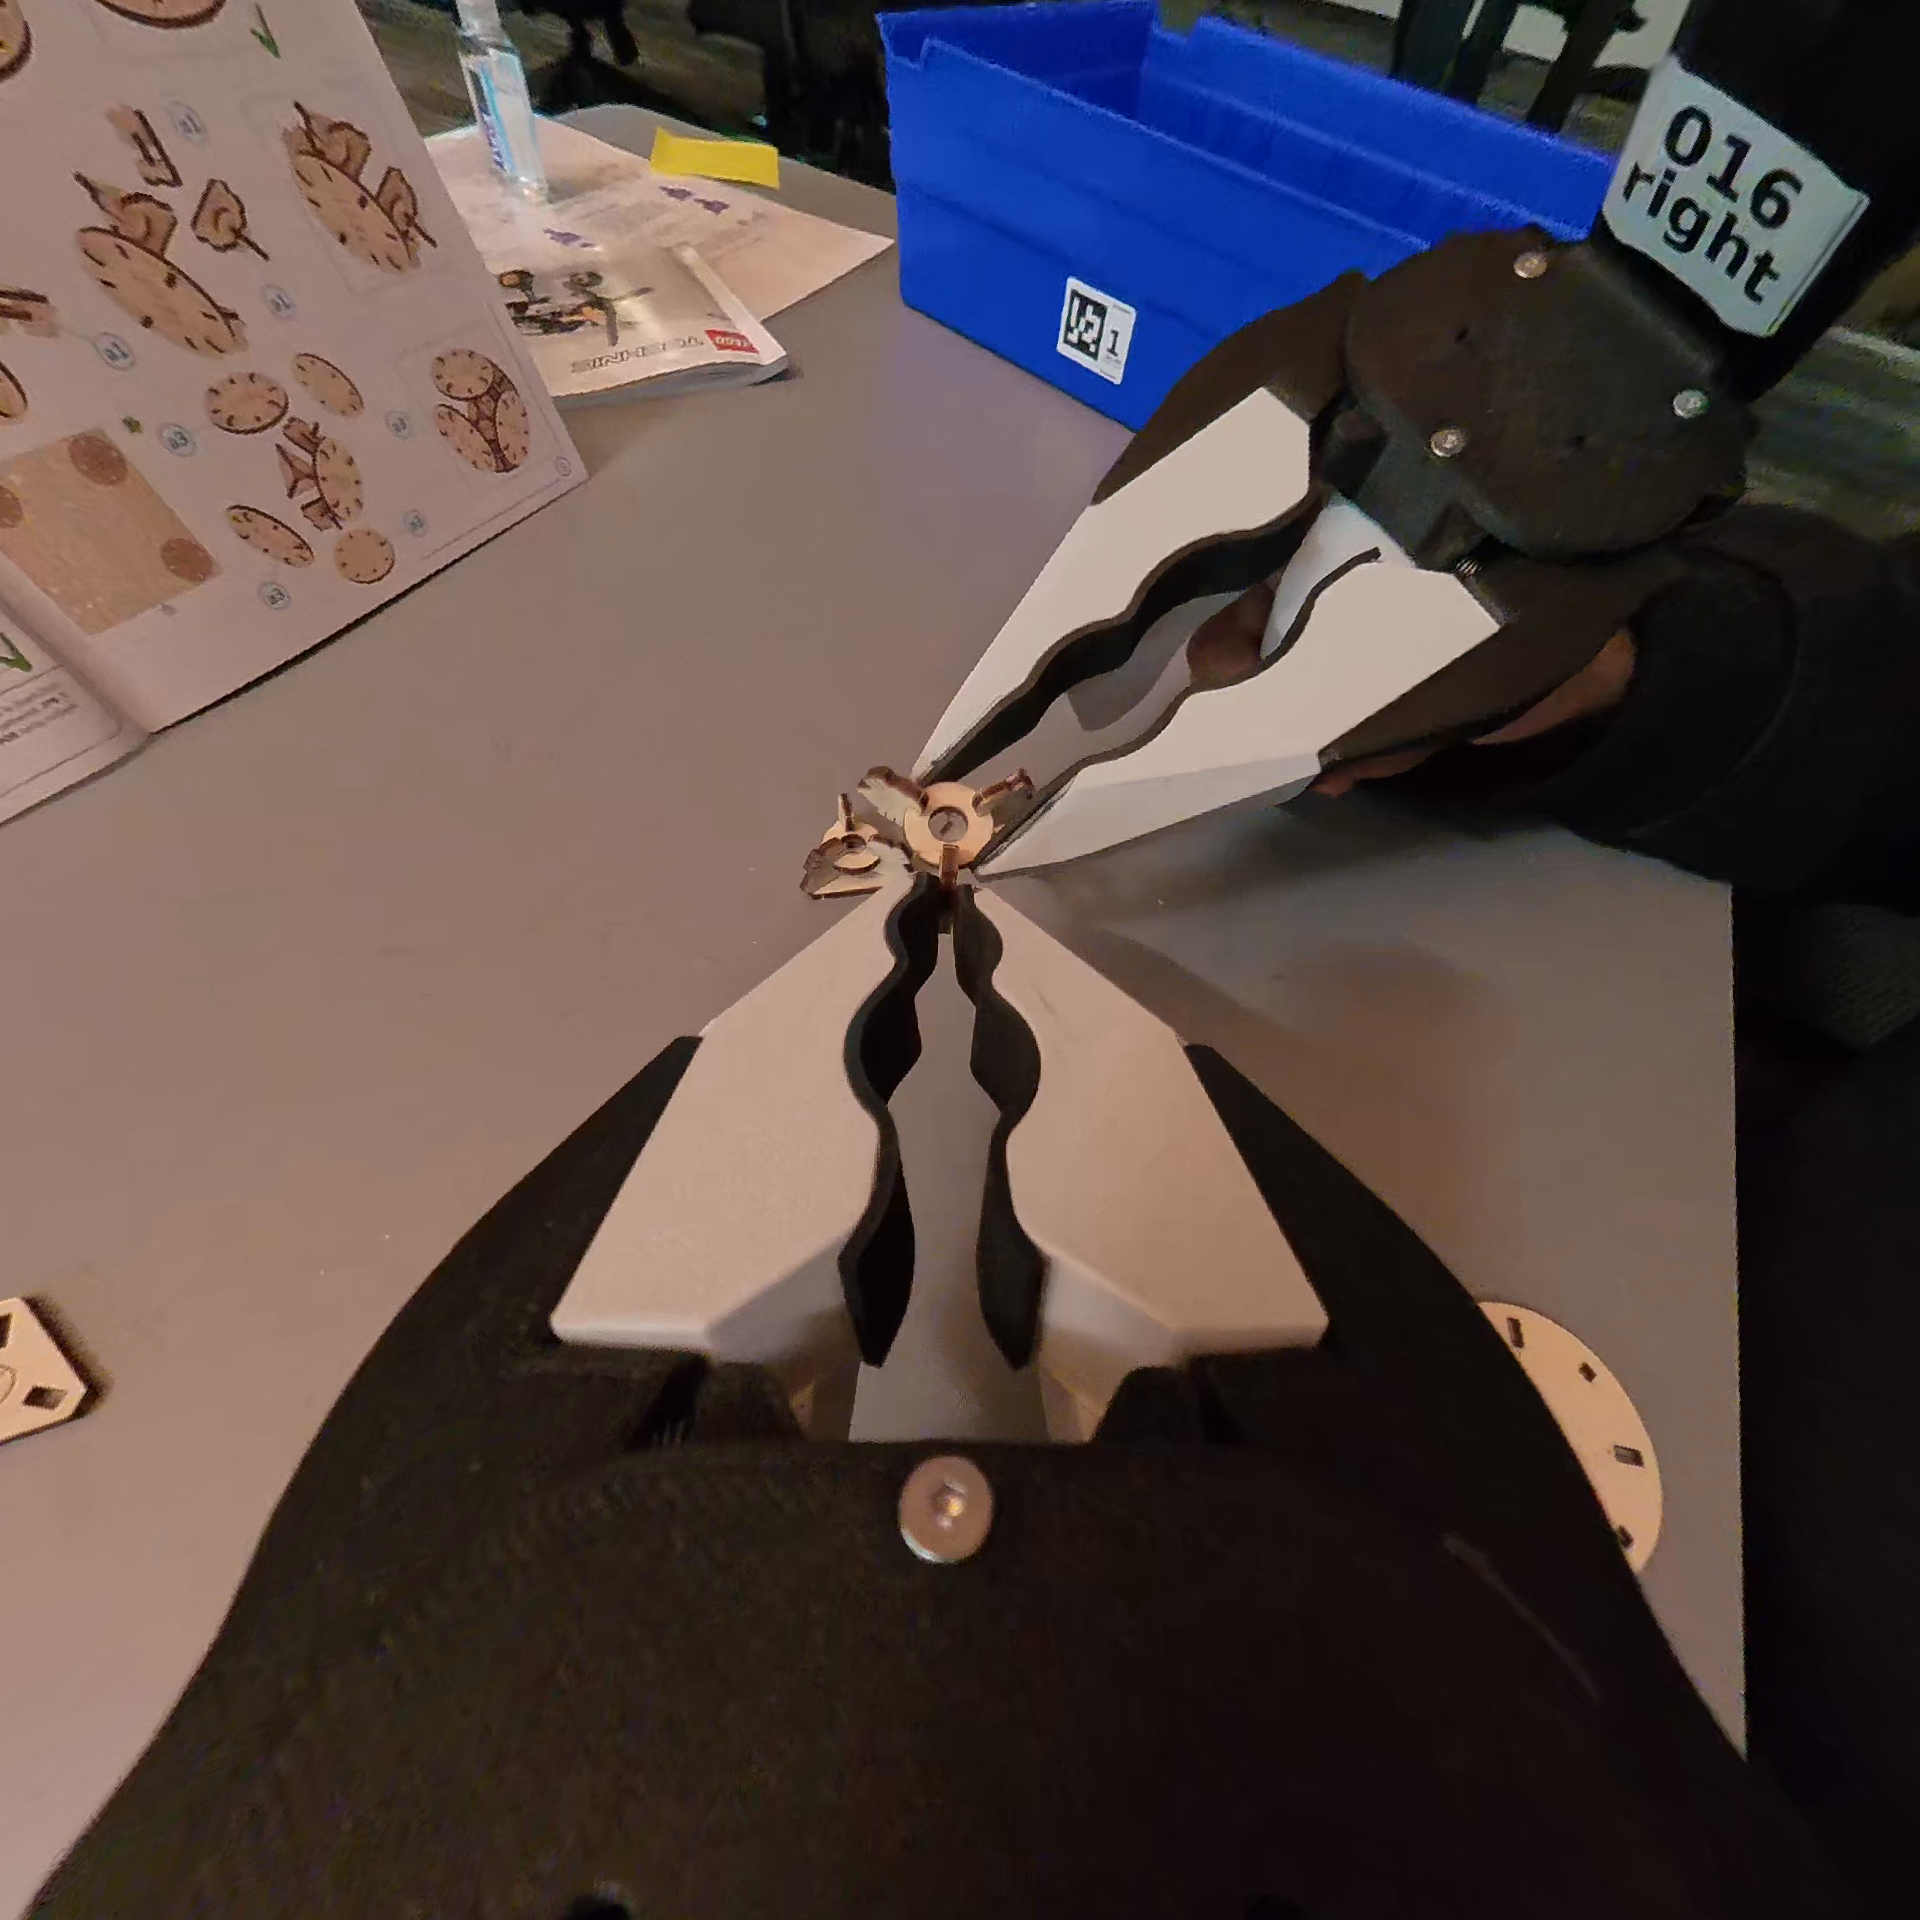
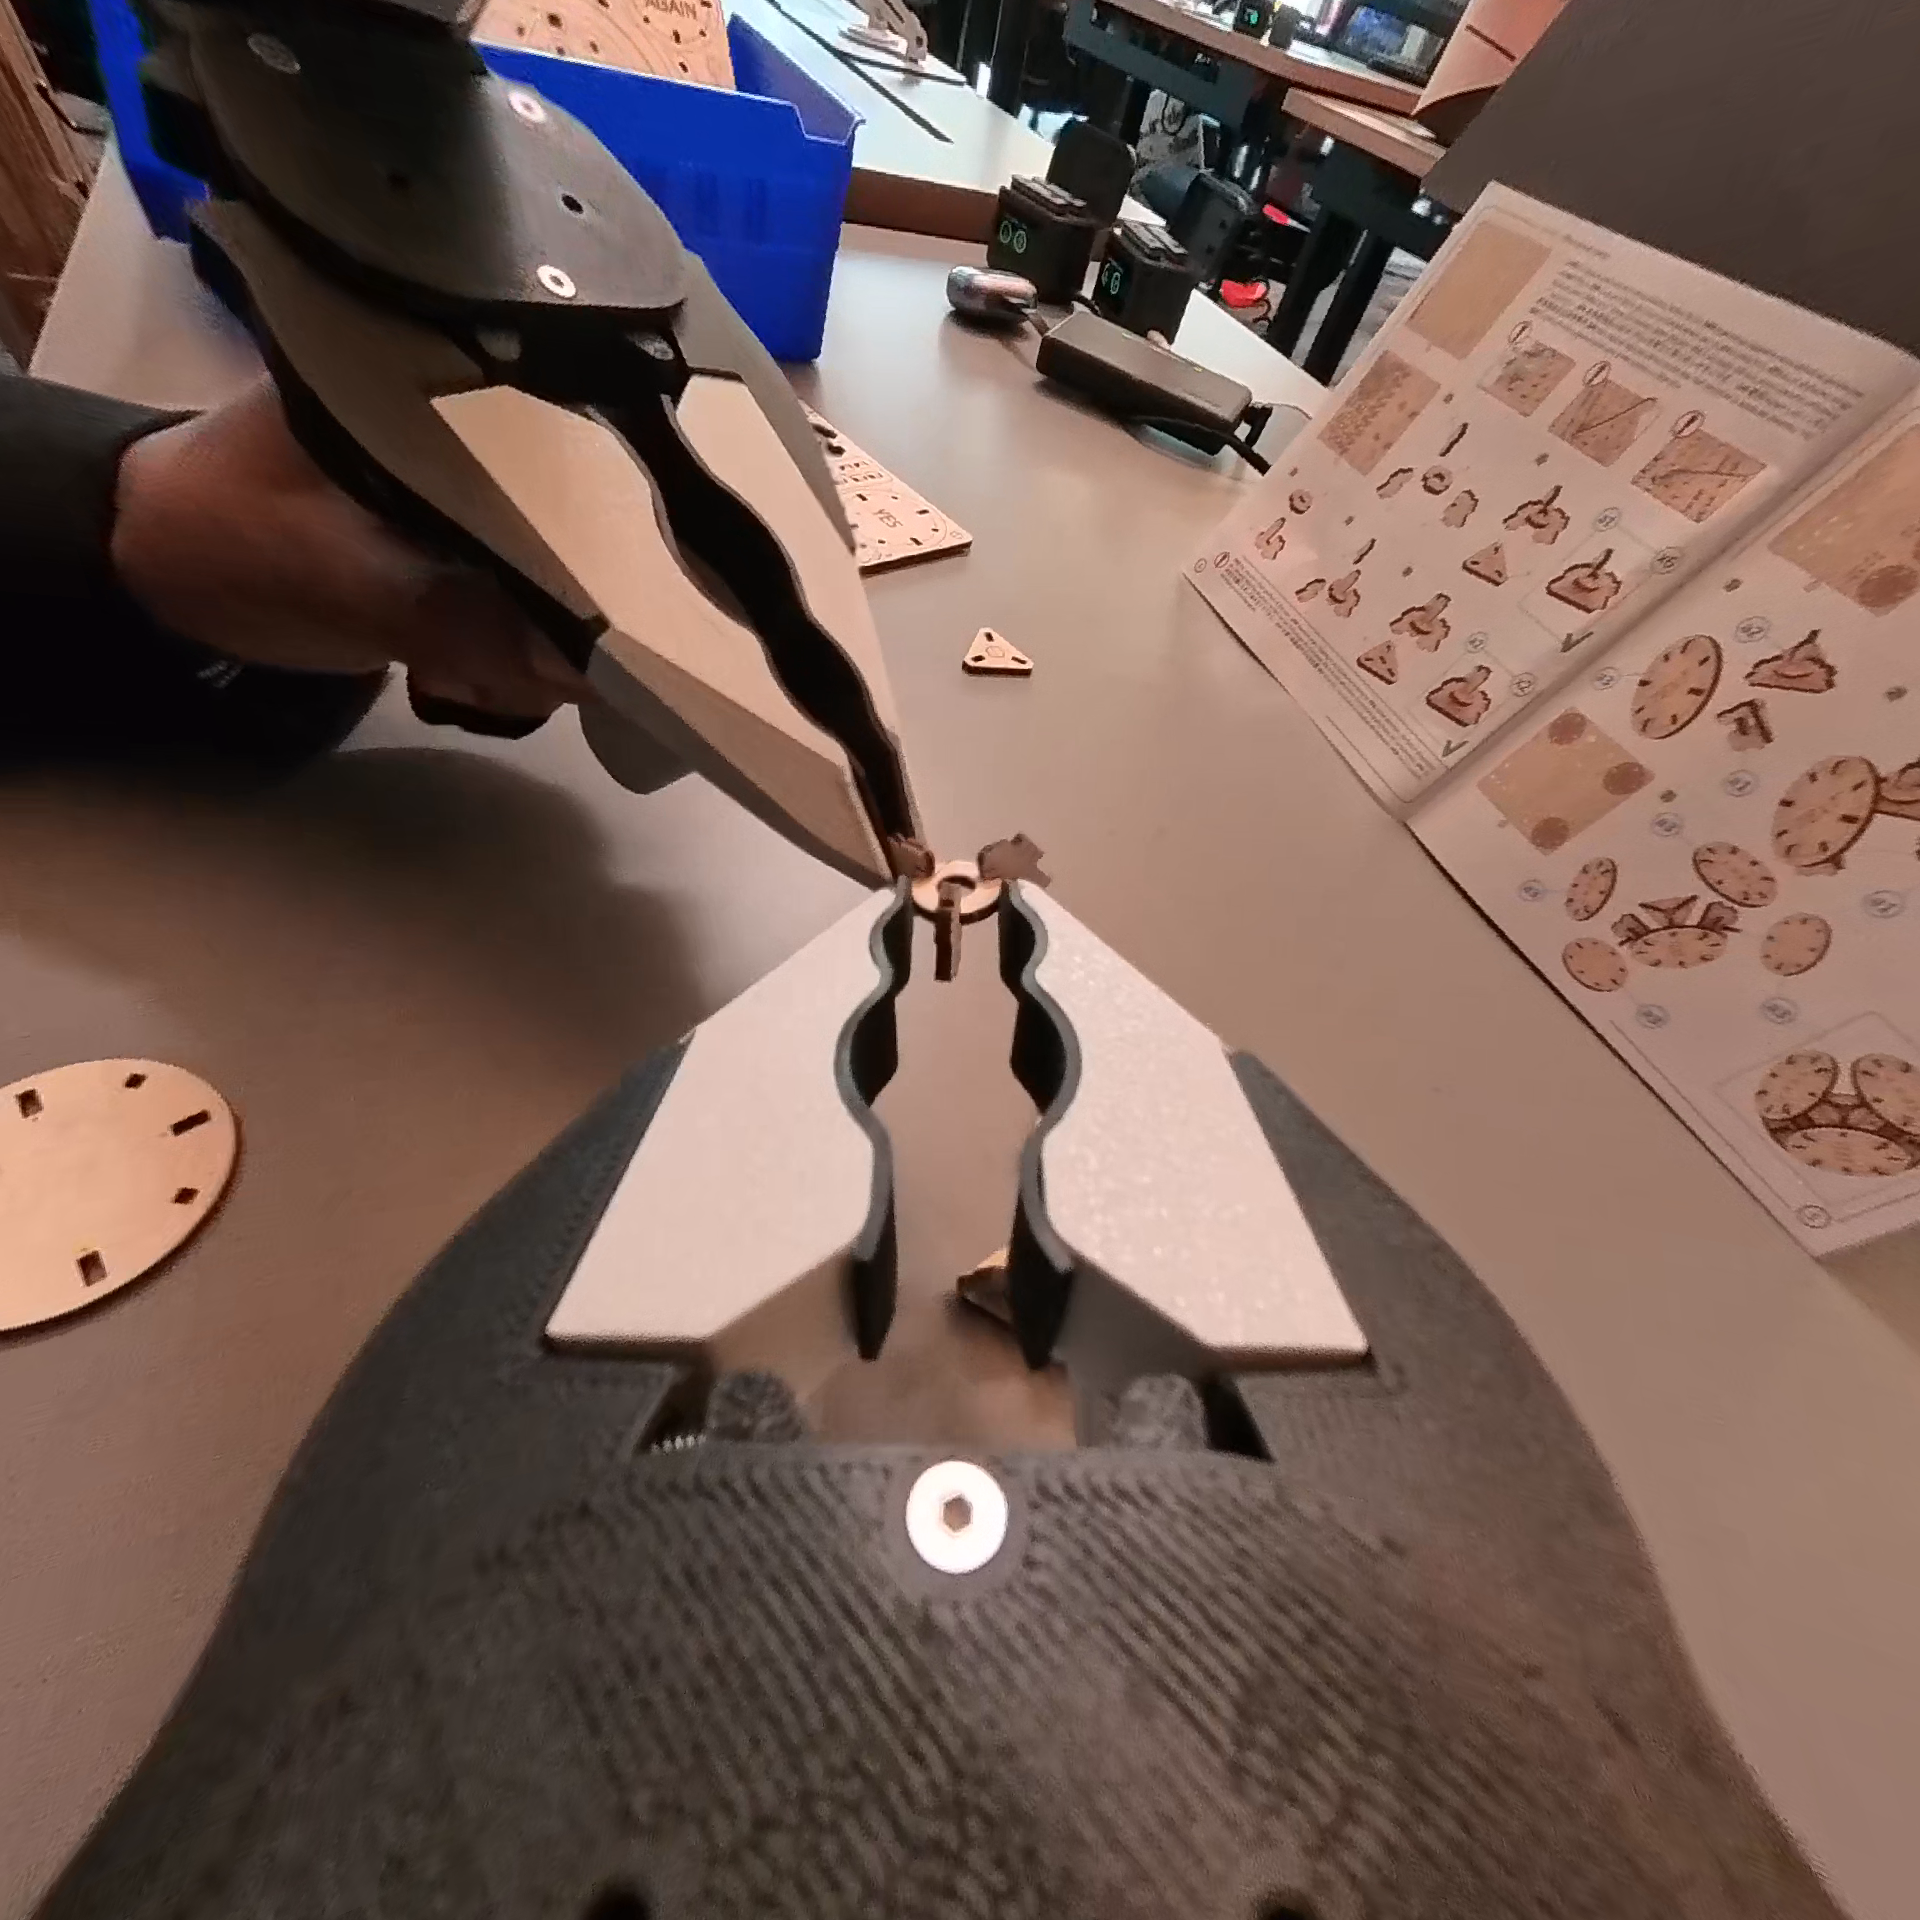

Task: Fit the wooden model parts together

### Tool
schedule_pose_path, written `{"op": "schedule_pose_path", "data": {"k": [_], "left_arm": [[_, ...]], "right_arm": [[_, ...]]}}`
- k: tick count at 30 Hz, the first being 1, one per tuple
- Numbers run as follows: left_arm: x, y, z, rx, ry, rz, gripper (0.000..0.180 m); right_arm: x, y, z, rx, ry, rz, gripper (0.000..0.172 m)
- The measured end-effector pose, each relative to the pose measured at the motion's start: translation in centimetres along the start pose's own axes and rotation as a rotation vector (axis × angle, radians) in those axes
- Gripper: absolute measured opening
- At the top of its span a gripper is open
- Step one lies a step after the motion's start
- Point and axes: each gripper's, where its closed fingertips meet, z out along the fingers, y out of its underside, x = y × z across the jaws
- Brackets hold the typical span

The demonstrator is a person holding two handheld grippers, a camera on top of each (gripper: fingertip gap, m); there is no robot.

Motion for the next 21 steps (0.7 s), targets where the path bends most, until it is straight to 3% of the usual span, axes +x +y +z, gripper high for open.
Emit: {"op": "schedule_pose_path", "data": {"k": [21], "left_arm": [[0.33, -0.20, -0.43, 0.030, -0.007, 0.015, 0.000]], "right_arm": [[-0.43, -0.29, -0.13, 0.009, -0.036, 0.052, 0.014]]}}
